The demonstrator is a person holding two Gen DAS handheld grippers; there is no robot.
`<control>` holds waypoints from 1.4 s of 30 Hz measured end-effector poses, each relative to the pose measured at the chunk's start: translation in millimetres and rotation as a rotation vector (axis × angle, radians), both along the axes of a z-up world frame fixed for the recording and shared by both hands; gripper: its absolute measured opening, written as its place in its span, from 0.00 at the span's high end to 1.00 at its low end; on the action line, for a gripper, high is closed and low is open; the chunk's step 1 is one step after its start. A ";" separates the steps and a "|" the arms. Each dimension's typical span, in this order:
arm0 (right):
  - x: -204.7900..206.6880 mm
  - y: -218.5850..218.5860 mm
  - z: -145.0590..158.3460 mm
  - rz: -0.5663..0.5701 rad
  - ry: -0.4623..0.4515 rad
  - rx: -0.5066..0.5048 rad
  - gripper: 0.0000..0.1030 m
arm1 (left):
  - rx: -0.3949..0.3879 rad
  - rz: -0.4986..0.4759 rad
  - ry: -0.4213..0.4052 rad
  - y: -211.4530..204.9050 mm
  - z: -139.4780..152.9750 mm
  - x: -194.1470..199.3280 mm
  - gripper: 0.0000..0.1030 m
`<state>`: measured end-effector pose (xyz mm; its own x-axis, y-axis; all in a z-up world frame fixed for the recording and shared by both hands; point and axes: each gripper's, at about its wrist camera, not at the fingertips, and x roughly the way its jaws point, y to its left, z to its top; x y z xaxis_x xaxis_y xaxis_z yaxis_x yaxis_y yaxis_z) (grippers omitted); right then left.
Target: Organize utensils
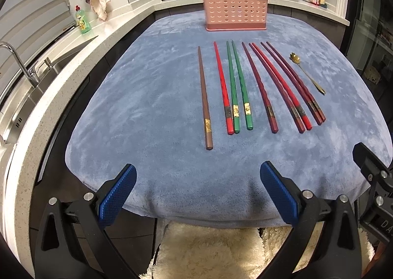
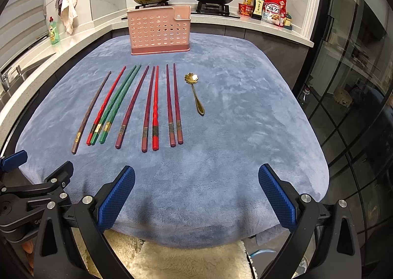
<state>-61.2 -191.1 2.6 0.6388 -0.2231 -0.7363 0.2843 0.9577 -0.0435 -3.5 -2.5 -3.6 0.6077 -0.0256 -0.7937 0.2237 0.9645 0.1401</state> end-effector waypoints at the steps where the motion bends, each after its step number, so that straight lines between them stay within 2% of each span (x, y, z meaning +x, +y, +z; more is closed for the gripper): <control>1: -0.2 0.0 0.2 0.000 0.000 0.000 0.06 | 0.001 0.000 0.000 0.0 0.0 -0.1 0.07; 24: 6.0 2.6 0.5 0.008 -0.004 0.003 0.06 | 0.018 -0.005 -0.007 -1.9 -0.4 -0.7 0.07; 42: 9.3 -1.4 -7.0 0.002 0.010 0.021 0.06 | 0.024 -0.009 0.032 -7.9 -8.3 7.5 0.07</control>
